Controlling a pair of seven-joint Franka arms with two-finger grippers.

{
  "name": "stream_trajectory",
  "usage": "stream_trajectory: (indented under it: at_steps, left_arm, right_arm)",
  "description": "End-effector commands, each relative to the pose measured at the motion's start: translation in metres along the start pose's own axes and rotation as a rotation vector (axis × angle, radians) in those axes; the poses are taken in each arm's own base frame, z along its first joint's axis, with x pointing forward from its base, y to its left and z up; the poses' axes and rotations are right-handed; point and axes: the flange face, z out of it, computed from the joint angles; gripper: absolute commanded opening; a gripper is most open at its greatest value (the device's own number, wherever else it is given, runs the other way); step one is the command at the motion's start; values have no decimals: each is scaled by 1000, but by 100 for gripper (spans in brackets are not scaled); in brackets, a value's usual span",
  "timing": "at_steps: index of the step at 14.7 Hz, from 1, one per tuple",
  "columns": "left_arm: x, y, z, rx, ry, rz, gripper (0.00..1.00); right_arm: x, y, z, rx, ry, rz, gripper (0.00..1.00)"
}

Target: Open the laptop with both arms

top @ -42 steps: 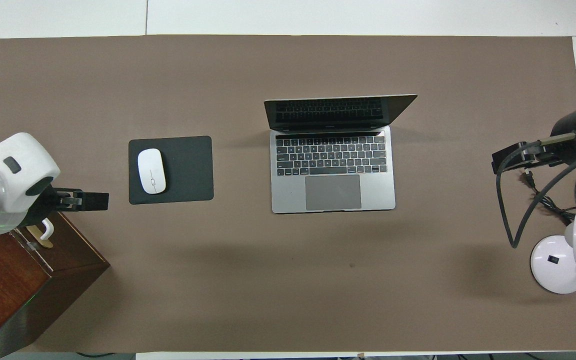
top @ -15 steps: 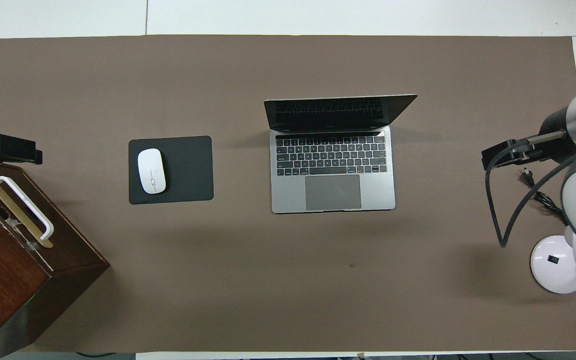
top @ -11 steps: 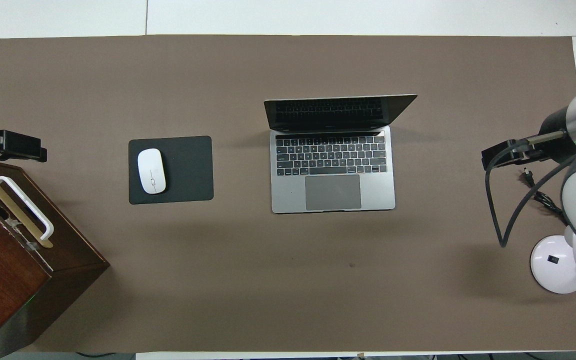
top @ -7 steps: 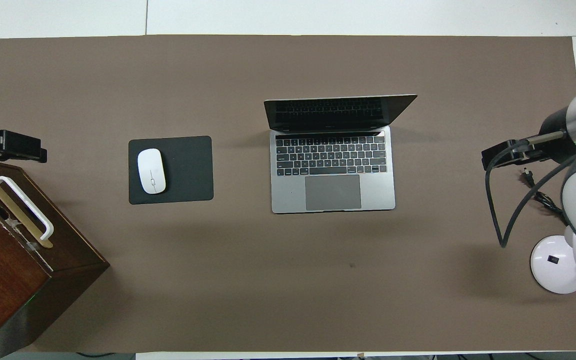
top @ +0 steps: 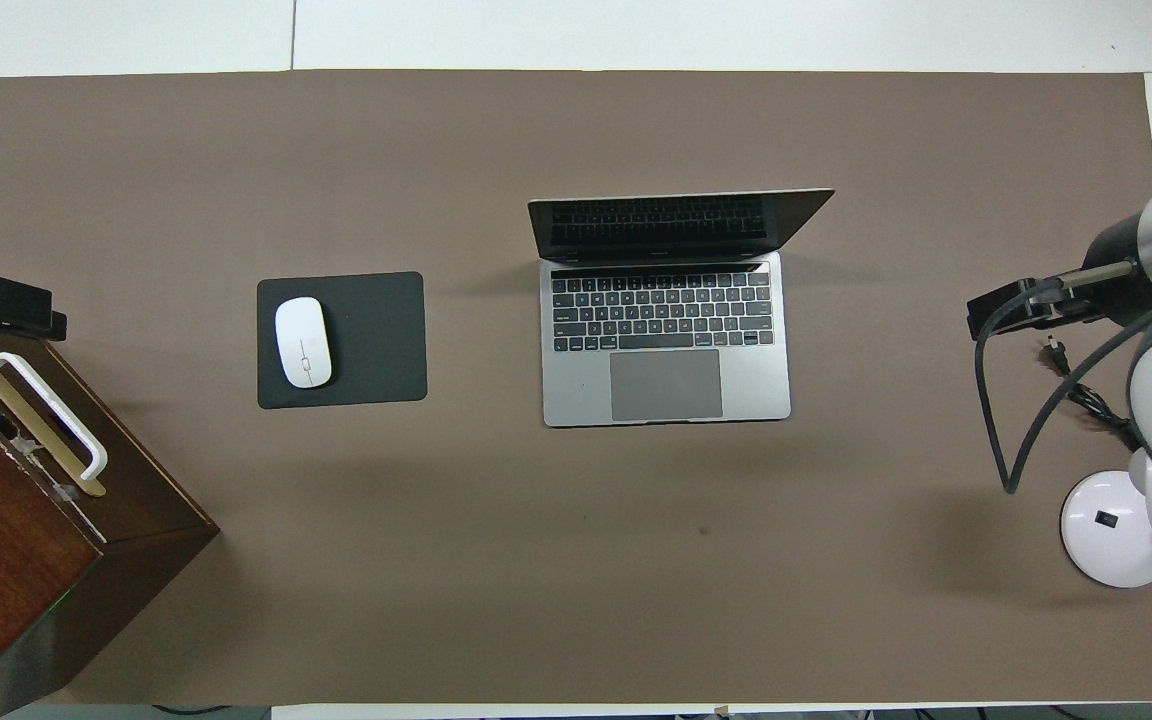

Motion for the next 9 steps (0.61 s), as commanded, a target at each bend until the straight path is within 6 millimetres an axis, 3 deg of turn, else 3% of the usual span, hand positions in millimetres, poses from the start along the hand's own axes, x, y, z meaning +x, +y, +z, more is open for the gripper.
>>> stream_trajectory:
  at_steps: [1, 9]
  left_arm:
    - [1, -2, -5, 10, -6, -6, 100]
    - [0, -2, -7, 12, 0, -6, 100]
  right_arm:
    - [-1, -1, -2, 29, 20, 16, 100]
    - [-1, 4, -1, 30, 18, 24, 100]
